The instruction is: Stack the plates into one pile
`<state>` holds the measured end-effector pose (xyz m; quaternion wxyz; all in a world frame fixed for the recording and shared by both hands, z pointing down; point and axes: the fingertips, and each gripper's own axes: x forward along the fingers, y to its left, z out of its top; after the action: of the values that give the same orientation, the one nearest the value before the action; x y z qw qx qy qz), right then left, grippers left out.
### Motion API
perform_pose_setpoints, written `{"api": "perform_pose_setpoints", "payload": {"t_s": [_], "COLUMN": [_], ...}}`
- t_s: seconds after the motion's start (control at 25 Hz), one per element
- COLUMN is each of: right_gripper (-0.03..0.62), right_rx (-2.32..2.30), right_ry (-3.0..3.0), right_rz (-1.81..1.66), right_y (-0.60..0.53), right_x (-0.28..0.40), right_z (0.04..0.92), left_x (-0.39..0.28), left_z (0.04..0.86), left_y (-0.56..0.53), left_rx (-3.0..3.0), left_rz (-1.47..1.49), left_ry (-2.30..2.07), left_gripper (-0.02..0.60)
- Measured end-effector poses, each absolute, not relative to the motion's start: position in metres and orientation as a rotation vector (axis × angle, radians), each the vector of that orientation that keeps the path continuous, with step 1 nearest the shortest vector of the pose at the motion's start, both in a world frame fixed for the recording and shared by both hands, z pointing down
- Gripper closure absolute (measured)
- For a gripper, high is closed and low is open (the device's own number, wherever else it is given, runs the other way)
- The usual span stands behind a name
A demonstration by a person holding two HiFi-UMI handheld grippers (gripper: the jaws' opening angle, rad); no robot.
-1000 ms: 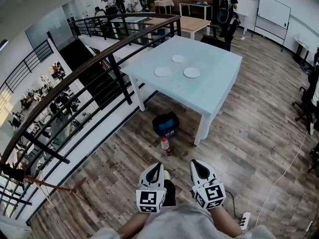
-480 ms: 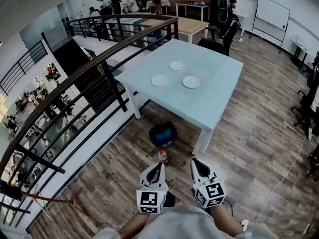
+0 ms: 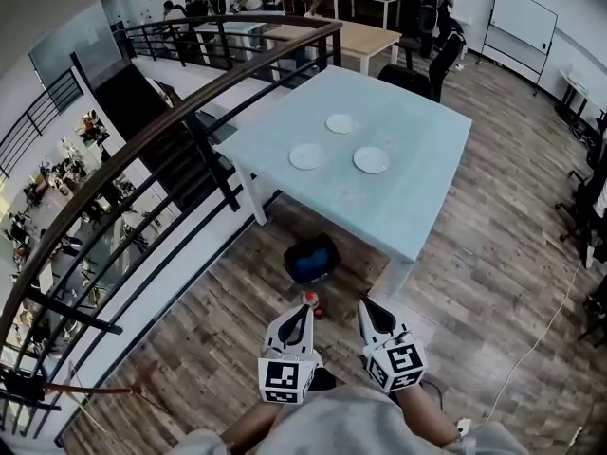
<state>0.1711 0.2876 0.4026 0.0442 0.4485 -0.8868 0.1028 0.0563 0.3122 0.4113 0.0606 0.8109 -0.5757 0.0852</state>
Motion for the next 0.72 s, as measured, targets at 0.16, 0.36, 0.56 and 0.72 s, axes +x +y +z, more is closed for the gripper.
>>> {"api": "perform_pose_setpoints", "payload": {"t_s": [0.16,0.36,0.56,0.72], "right_gripper": [0.568,0.566,0.566,0.566], "right_rx": [1.372,1.387,1.364,1.353], "right_ry": [-2.688,-2.669,-2.661,-2.658], "right_rz": [0.296,0.302,0.29,0.303], "right_y": [0.261,0.236,0.223,0.214], "right_x": [0.154,0.137,0.118,0.11], "right_z": [0.404,0.41,0.412,0.416], "left_x": [0.042,0.024,0.012,0.008], "left_z": [0.404,0.408,0.407,0.411], "left_y": [0.284,0.258,0.242,0.234], "left_rx": [2.487,2.494,2.503,2.507], "left_rz": [0.269,0.259,0.239,0.237], "left_ry": [-1.741,-1.709,-1.705,-1.692], "left_gripper": [0.563,0.563,0.563,0.563]}}
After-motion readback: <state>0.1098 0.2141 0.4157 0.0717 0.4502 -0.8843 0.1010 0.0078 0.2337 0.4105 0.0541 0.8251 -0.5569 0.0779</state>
